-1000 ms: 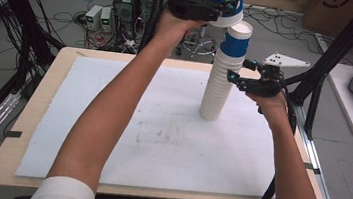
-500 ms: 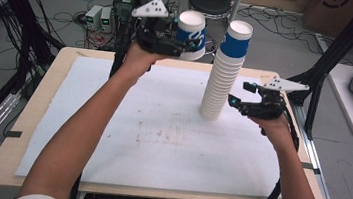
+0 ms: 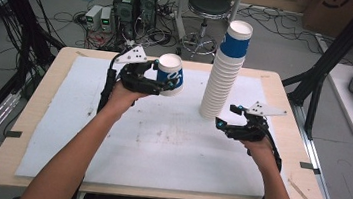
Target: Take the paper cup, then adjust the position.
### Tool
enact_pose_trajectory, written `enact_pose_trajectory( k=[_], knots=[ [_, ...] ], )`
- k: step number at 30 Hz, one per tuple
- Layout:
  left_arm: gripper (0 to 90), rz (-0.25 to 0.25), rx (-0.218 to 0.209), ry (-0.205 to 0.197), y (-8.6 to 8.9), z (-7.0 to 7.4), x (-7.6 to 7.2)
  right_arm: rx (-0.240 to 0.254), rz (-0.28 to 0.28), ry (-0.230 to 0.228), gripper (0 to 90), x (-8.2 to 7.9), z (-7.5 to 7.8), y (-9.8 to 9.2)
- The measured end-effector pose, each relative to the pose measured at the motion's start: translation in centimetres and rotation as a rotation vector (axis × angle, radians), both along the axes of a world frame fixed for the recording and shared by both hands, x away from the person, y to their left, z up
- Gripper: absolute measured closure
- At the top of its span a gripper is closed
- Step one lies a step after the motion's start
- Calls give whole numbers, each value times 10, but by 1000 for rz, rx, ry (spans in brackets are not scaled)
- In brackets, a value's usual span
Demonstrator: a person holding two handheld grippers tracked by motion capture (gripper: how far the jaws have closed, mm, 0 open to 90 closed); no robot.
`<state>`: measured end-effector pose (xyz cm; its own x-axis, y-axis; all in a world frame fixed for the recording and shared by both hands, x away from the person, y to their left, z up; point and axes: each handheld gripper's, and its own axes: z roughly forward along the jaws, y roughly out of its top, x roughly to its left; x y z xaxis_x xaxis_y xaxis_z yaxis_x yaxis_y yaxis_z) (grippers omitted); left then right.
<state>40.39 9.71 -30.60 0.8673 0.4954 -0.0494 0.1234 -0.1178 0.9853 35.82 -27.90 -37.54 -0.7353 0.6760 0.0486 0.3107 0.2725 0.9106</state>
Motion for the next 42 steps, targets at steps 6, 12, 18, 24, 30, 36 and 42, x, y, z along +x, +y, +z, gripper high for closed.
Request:
enact_pose_trajectory(
  k=[6, 12, 18, 24, 30, 36, 42],
  knots=[
    [249, 16, 12, 9, 6, -13, -10, -6, 24, 3, 194, -6, -2, 10],
    [248, 2, 39, 13, 5, -17, -14, -8, 69, -17, 194, -17, -1, 15],
    [249, -21, 45, 22, -1, -26, -18, 19, 93, -29, 194, -22, -4, 26],
    [250, -45, 42, 34, -4, -35, -23, 57, 104, -27, 194, -24, -7, 36],
    [250, -101, 31, 31, -11, -40, -30, 66, 146, -14, 194, -29, -6, 46],
    [251, -179, 30, 14, -23, -39, -37, 73, 227, -45, 194, -36, -1, 65],
    [253, -219, 15, 12, -30, -39, -40, 90, 249, -45, 194, -29, 1, 80]
  ],
)
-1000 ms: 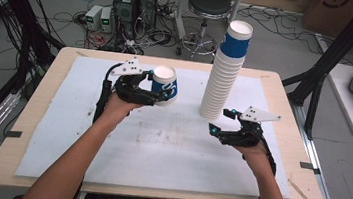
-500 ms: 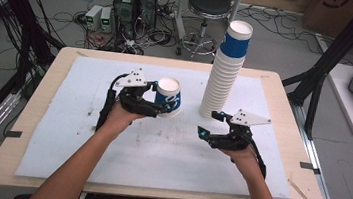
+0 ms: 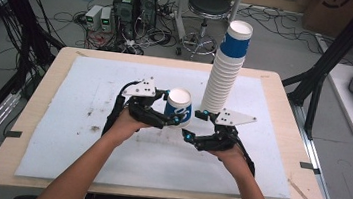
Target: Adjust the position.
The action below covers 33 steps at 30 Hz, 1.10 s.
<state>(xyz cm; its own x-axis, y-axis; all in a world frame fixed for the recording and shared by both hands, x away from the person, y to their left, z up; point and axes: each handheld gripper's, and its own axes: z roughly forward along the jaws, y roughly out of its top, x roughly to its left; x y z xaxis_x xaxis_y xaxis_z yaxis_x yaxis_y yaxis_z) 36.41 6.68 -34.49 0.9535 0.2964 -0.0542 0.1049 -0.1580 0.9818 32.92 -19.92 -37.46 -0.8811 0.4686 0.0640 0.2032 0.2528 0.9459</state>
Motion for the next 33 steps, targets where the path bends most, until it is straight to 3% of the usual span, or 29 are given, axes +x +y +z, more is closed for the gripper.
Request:
enact_pose_trajectory(
  k=[4, 7, 10, 15, 16, 18, 21, 24, 26, 28, 29, 30, 31, 33],
  knots=[
    [259, -26, -21, 13, -4, 0, 0, 11, 7, 5, 167, 6, 1, 10],
    [259, -30, -14, 12, -6, 0, -1, 21, 34, 18, 152, 9, 1, 15],
    [262, -26, -17, 15, -5, 0, 0, 10, 35, -4, 187, 9, 3, 15],
    [246, -28, -5, 25, -7, 1, -1, -59, 39, -20, 259, 8, 9, 12],
    [246, -31, 7, 23, -9, 2, -1, -59, 39, -20, 259, 8, 9, 12],
    [226, -37, 66, -1, -10, 9, -2, -108, 49, -51, 268, 7, 13, 10],
    [198, -46, 93, -23, -9, 18, -1, -169, 56, -70, 268, 5, 17, 10],
    [204, -77, 112, -2, -6, 21, 3, -205, 77, -85, 267, 3, 18, 9],
    [255, -110, 106, 18, -5, 20, 3, -222, 85, -93, 258, 3, 17, 9],
    [276, -121, 84, 22, -3, 19, 4, -203, 96, -98, 204, 2, 15, 8],
    [283, -117, 70, 24, -3, 17, 3, -160, 85, -84, 196, 3, 12, 7],
    [287, -117, 70, 24, -3, 17, 3, -160, 85, -84, 196, 3, 12, 7],
    [291, -127, 40, 35, -4, 13, 3, -92, 71, -51, 160, 4, 7, 8],
    [292, -141, 33, 44, -7, 10, 2, -100, 82, -38, 158, 5, 4, 11]
  ],
)
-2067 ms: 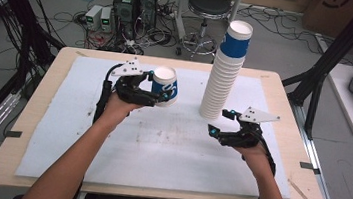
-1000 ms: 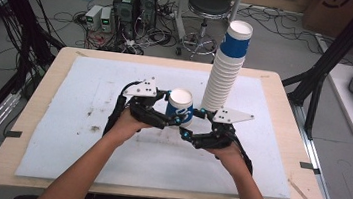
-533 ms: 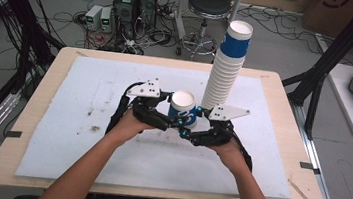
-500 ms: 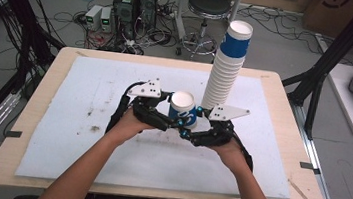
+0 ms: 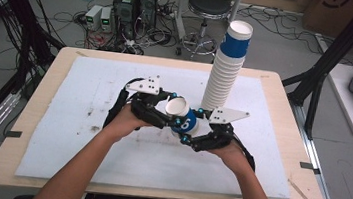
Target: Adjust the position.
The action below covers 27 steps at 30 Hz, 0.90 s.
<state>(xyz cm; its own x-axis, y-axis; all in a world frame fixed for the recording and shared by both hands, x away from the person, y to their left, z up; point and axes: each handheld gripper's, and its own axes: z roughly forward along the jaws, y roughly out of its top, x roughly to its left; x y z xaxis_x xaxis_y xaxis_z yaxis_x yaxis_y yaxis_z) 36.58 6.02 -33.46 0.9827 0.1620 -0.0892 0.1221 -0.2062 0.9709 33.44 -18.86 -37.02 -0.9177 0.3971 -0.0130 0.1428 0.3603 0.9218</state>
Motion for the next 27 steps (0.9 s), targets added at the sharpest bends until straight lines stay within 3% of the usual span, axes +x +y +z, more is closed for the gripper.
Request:
enact_pose_trajectory(
  k=[5, 9, 12, 14, 17, 19, 21, 23, 27],
  knots=[
    [284, -11, 14, 42, 1, -1, 0, -37, 30, -17, 242, -3, 3, -4],
    [244, -19, 58, 20, 1, -2, -1, -114, 62, -42, 250, -2, 10, -6],
    [269, -47, 66, 43, 4, -4, 1, -158, 80, -65, 246, -3, 14, -7],
    [280, -59, 47, 43, 6, -4, 2, -129, 78, -70, 211, -4, 14, -8],
    [293, -45, 10, 50, 11, -6, 1, 9, 57, -28, 180, -4, 13, -14],
    [296, -49, -54, 63, 14, -7, 1, 70, 36, -5, 176, -4, 12, -17],
    [298, -57, -82, 70, 16, -7, 1, 63, 31, 1, 148, -4, 10, -15],
    [298, -64, -79, 68, 15, -7, 0, 67, 48, 7, 153, -4, 10, -14],
    [297, -81, -53, 88, 15, -9, 0, 50, 97, -22, 235, -5, 15, -17]
  ],
)
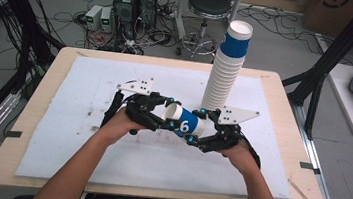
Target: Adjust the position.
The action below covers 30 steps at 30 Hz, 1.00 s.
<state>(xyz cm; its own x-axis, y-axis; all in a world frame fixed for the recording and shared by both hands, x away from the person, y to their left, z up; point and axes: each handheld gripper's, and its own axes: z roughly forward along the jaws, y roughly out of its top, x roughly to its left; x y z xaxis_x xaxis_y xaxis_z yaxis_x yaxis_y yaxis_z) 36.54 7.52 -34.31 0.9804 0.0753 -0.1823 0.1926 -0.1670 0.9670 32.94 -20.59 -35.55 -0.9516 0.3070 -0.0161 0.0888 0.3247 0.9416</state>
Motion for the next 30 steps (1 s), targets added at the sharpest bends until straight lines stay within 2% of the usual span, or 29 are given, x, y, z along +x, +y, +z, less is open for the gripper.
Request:
enact_pose_trajectory(
  k=[1, 4, 6, 8, 10, 11, 12, 13, 14, 17, 19, 20, 21, 22, 23, 25, 27, 30],
  knots=[
    [292, -4, 17, 7, -1, 0, -1, -20, 8, -10, 240, -1, 1, 0],
    [284, -24, 78, -11, -3, 0, -4, -75, 38, -22, 253, -2, 4, 0],
    [287, -34, 89, -15, -3, 0, -4, -106, 59, -36, 254, -3, 5, 0],
    [293, -58, 95, -15, -2, -2, -3, -114, 67, -38, 236, -4, 5, 0],
    [295, -58, 75, -13, 1, -4, -2, -61, 57, -20, 204, -5, 4, 0],
    [297, -61, 43, -1, 2, -5, -2, -4, 49, 2, 150, -6, 1, 0],
    [297, -66, 7, 9, 4, -5, -1, 11, 33, 23, 144, -6, -2, 1],
    [298, -63, -16, 6, 4, -5, -2, 5, 10, 35, 144, -6, -5, 3],
    [299, -64, -19, 5, 4, -5, -2, -5, 3, 46, 143, -5, -8, 5],
    [299, -70, -6, 11, 4, -6, -2, 13, 23, 57, 153, -4, -10, 7],
    [300, -67, -7, 16, 5, -6, -2, 16, 29, 53, 164, -3, -10, 6],
    [296, -70, -5, 24, 6, -7, -2, 10, 38, 36, 181, -3, -7, 5],
    [290, -57, 23, 28, 5, -6, -3, -3, 39, 27, 183, -3, -6, 4],
    [273, -57, 23, 28, 5, -6, -3, -3, 39, 27, 183, -3, -6, 4],
    [252, -42, 101, 1, 3, -6, -5, -37, 53, 5, 204, -3, -4, 4],
    [253, -58, 129, -9, 2, -7, -6, -55, 61, -3, 204, -4, -1, 5],
    [264, -68, 135, 1, 2, -9, -6, -70, 70, -10, 203, -4, 1, 5],
    [272, -83, 109, -8, 5, -10, -5, -44, 66, 14, 179, -4, 1, 6]
  ],
)
